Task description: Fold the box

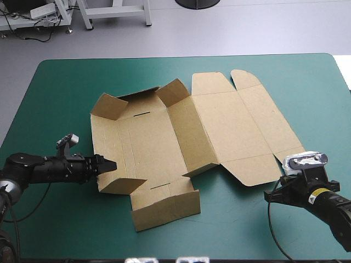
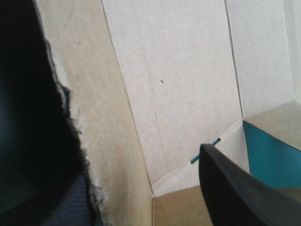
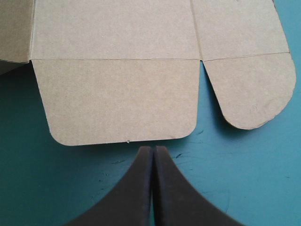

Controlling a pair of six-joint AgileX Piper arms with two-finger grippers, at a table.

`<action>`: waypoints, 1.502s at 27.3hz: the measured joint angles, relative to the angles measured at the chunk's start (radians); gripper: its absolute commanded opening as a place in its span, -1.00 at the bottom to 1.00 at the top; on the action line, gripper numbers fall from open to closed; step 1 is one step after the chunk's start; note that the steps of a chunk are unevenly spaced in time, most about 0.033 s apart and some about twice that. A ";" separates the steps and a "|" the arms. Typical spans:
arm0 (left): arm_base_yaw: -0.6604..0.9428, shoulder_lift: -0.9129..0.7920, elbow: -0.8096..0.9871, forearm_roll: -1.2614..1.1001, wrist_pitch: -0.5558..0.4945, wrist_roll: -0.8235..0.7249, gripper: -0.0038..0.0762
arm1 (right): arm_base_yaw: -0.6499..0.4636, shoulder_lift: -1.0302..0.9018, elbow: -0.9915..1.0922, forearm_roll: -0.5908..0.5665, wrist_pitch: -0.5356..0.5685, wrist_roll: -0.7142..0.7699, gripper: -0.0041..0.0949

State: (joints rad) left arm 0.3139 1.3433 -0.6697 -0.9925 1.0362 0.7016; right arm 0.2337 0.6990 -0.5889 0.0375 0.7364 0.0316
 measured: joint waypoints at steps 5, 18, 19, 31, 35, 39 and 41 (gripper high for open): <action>0.000 0.026 0.000 0.000 0.027 0.000 0.15 | 0.000 0.000 0.000 0.002 0.000 0.000 -0.97; 0.000 0.036 0.000 0.000 0.039 0.000 -0.44 | 0.000 0.000 0.000 0.003 0.000 0.000 -0.97; 0.000 0.036 0.000 0.000 0.039 0.000 -0.50 | 0.000 0.000 0.000 0.003 0.000 0.000 -0.97; 0.000 0.038 -0.034 -0.005 0.083 0.069 -0.92 | 0.000 0.000 0.000 0.003 0.000 0.000 -0.97; -0.004 0.012 -0.161 0.104 0.141 0.027 -0.92 | 0.000 0.000 0.000 0.003 0.000 0.000 -0.97; -0.124 -0.014 -0.377 0.440 0.172 -0.123 -0.92 | 0.000 0.000 0.000 0.003 0.000 0.000 -0.97; -0.221 -0.014 -0.462 0.593 0.180 -0.139 -0.92 | 0.000 0.000 0.000 0.003 0.000 0.000 -0.97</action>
State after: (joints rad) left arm 0.0929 1.3297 -1.1320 -0.3993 1.2166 0.5623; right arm 0.2337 0.6990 -0.5889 0.0404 0.7364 0.0316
